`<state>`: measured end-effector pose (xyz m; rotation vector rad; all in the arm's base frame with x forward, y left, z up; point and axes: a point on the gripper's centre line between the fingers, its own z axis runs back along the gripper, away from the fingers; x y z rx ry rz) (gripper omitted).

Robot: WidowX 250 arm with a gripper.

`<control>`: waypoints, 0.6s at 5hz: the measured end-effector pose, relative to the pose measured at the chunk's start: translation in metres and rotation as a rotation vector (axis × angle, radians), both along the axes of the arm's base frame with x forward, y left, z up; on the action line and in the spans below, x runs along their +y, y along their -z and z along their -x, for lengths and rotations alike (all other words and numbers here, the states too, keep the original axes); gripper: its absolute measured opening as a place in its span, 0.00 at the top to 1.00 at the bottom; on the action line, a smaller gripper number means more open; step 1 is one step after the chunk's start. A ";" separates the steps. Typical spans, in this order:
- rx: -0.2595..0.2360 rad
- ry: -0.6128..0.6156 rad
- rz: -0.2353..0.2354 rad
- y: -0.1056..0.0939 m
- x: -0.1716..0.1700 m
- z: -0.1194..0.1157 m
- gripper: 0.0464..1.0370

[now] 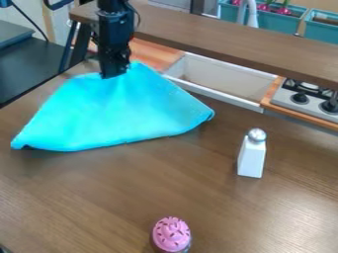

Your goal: Fold the cloth from the bottom right to the top left

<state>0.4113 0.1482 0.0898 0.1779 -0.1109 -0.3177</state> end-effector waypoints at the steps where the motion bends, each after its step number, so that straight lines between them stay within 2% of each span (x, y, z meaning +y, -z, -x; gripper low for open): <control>1: 0.007 -0.006 -0.013 0.001 0.008 -0.012 1.00; 3: 0.031 -0.040 -0.007 0.003 0.033 -0.029 1.00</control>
